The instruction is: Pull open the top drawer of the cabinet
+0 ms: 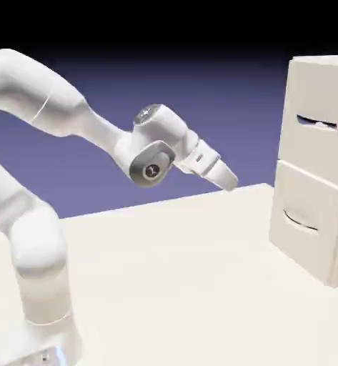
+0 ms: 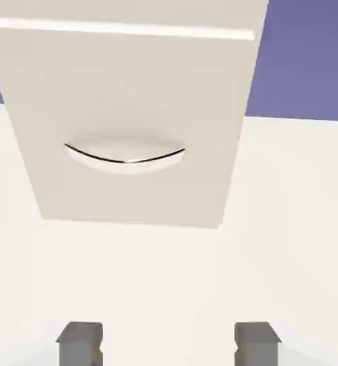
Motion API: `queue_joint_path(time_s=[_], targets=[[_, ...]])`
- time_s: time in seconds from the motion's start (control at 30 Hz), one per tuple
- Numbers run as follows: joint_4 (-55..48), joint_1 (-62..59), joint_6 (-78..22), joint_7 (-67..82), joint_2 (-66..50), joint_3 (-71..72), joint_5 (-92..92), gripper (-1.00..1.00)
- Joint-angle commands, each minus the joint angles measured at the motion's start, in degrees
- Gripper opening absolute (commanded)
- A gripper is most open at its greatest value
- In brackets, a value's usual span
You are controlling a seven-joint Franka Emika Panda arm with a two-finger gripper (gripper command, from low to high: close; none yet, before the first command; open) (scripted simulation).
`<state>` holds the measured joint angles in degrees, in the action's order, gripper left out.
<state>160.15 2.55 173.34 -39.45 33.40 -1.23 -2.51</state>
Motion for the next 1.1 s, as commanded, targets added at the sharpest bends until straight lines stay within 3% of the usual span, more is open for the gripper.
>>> queue_joint_path(time_s=[0.0, 1.07], targets=[[-0.71, 1.55, -0.55, 2.50, 0.61, -1.02, -2.09, 0.00], [-23.39, 50.93, -18.18, 82.23, 20.23, -33.71, -68.75, 0.00]])
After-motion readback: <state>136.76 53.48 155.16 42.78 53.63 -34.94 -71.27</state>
